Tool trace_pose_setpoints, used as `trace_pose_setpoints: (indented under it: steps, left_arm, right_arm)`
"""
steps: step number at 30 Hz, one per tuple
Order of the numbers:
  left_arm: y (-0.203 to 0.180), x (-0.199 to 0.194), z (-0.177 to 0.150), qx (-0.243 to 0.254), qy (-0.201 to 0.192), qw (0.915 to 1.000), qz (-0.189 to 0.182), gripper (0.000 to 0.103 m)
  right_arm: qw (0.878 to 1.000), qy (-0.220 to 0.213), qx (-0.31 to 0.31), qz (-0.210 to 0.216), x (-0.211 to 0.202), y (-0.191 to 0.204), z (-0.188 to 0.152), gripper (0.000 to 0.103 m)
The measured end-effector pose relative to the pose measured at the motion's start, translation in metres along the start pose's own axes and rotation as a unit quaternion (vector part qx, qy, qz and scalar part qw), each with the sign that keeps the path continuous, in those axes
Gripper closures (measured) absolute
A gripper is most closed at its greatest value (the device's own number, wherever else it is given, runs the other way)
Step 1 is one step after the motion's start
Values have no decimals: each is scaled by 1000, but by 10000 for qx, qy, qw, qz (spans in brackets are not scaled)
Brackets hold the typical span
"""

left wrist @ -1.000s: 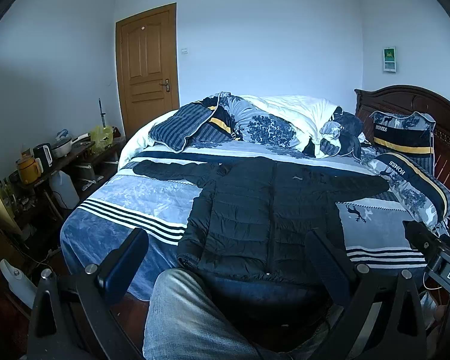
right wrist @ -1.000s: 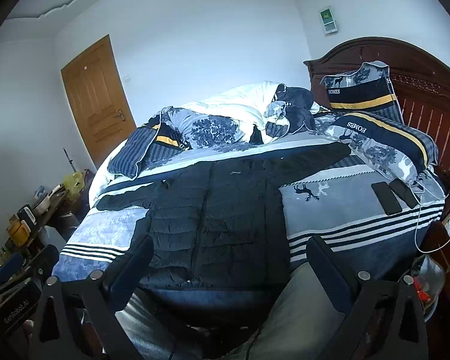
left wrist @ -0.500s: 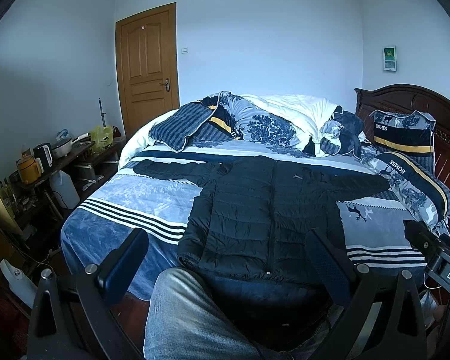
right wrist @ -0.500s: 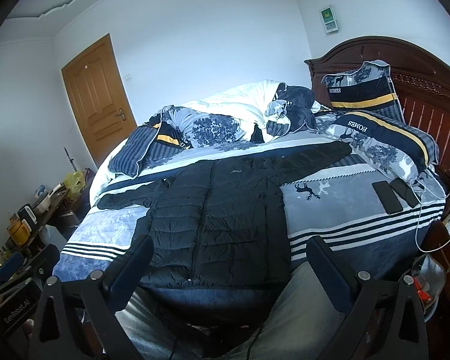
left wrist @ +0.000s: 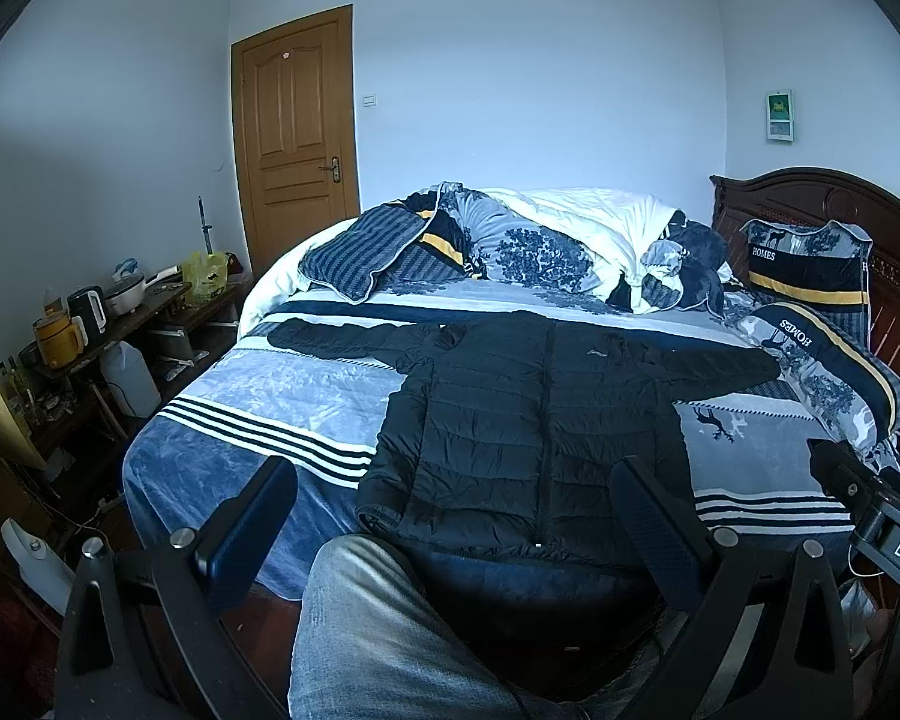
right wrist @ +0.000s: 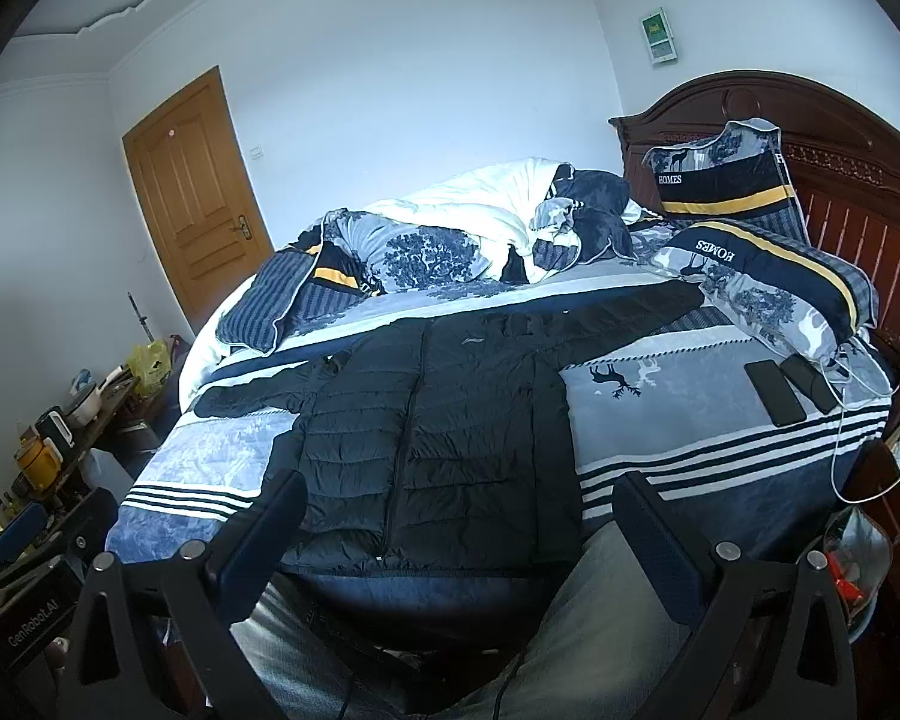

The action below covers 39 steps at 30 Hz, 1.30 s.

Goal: Fold large clothes

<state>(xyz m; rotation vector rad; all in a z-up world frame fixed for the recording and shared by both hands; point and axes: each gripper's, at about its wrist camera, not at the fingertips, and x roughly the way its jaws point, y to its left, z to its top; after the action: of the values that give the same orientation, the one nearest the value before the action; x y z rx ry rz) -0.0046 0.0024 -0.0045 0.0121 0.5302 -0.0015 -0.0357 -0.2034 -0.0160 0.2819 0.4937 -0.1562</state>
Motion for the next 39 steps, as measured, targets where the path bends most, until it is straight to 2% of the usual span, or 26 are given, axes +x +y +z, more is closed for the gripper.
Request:
trace_pose_setpoints:
  steps: [19,25,27,30,32,35,37,39]
  left_arm:
    - [2,1,-2,21,-55,10000,9,0]
    - [7,17,-15,32,90,10000,19,0]
    - [8,28,-16,97,105,9999,74,0]
    - [11,48,-15,222,221,9993,194,0]
    - [10,57,-9,510,238,9976,415,0]
    - [10,74,-2,663,355,9956,551,0]
    - [7,88,0,599,519,9958,458,0]
    - [2,102,2,515,731,9954,338,0]
  right_arm:
    - [10000,-18,-65,-58,2,-2,-1,0]
    - [9966,-31,-667,-480,5,-3,2,0]
    - [9991,37,-346,-252,15,-7,5,0]
    - [9990,95,-357,-269,33,-7,10,0]
    - [9991,102,-334,-244,44,-9,17,0]
    - [9990,-64,-355,-259,62,-10,30,0]
    - [9991,-155,-353,-172,74,-11,36,0]
    - [9996,-123,-203,174,93,-15,43,0]
